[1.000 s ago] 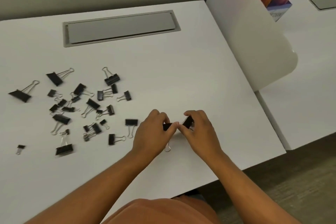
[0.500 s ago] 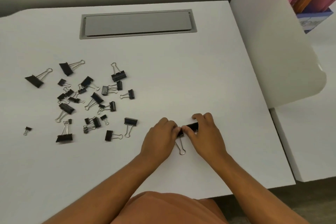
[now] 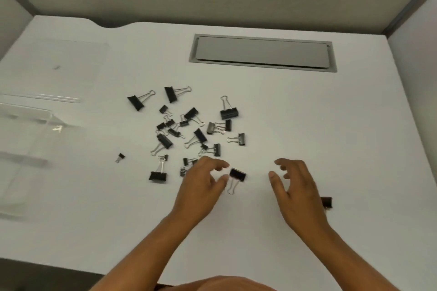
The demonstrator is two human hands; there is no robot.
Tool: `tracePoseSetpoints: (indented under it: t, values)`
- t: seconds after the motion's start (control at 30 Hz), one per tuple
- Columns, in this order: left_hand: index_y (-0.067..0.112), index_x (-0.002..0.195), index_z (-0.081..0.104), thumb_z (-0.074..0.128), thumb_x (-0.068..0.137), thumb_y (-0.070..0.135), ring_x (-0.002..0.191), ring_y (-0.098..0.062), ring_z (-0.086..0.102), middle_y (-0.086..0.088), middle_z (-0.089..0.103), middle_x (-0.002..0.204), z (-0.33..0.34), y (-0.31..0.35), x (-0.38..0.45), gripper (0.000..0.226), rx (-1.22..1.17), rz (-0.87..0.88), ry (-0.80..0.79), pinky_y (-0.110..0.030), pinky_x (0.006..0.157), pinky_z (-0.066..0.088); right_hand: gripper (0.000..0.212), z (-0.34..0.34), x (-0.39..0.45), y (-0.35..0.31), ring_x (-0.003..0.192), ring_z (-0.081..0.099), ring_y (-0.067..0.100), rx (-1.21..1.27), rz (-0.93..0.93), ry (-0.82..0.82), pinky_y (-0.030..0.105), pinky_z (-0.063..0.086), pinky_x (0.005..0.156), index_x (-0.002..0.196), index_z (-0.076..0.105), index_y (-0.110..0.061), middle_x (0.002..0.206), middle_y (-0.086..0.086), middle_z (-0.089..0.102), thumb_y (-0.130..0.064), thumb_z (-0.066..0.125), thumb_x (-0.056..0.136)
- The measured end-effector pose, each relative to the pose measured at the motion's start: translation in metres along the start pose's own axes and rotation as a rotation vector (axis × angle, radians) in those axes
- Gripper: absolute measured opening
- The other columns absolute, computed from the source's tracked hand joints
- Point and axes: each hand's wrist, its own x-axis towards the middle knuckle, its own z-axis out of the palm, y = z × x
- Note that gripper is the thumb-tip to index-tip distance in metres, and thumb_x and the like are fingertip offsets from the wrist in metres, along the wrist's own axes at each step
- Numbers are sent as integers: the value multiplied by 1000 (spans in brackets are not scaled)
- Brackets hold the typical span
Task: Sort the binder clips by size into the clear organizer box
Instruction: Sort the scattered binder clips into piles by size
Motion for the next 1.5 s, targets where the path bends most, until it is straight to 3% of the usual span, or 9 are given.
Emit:
tracePoseSetpoints:
  t: [0.3,0.47,0.57,0.67,0.8,1.0,1.2,1.37,1.5]
  values:
    - [31,108,69,76,87,17,71,-9,60,12,63,99,-131,-87,76,26,83,-91,335,-37,78,55,22,101,87,-136,104,59,15,1,-243,-42,42,51,93,120,65,-23,114,-7,62,-26,64,98]
    - [26,143,52,78,87,23,128,-27,45,-1,45,143,-173,-133,131,62,237,-110,313,-41,99,50,34,156,152,-193,114,54,24,-183,-372,-126,44,47,99,130,62,-19,127,2,58,-13,61,97]
    - [28,157,33,78,88,34,140,-32,34,-1,27,164,-185,-151,162,83,312,-149,207,-49,108,43,68,179,195,-213,126,47,30,-373,-407,-170,47,46,102,146,51,-21,148,3,47,10,52,86]
    - [26,152,44,75,90,40,134,-31,40,2,45,156,-186,-164,180,71,345,-110,183,-45,102,43,86,194,226,-220,140,35,34,-540,-417,-269,47,44,106,159,35,-25,167,2,28,15,47,84]
    - [23,124,67,78,87,32,115,-23,55,8,66,123,-186,-175,177,39,140,-69,312,-30,92,43,61,209,243,-206,130,48,35,-633,-515,-326,44,43,100,148,51,-24,155,3,45,3,56,93]
    - [23,120,65,81,86,24,99,-12,61,10,57,116,-170,-126,108,38,-123,52,542,-31,83,54,40,163,200,-205,114,61,23,-191,-561,0,34,50,100,137,58,-15,137,8,54,-21,67,99]
    - [16,123,64,80,88,29,118,-16,57,2,62,124,-76,-61,17,40,13,486,-34,-30,97,51,43,60,73,-146,104,64,7,132,-233,155,23,52,89,135,59,-23,128,-7,59,-26,74,95]
    - [31,133,56,71,91,43,104,5,48,15,55,126,-6,-33,-13,46,97,508,-439,-25,89,51,47,12,-37,-60,104,60,-5,133,130,164,13,51,78,135,56,-33,127,-14,56,-27,76,93]
    - [34,135,54,71,91,42,100,5,50,17,51,128,45,-6,-30,47,157,513,-562,-20,87,51,59,-8,-98,-3,113,50,-20,76,221,80,-2,40,86,144,48,-37,135,-20,51,-29,76,93]
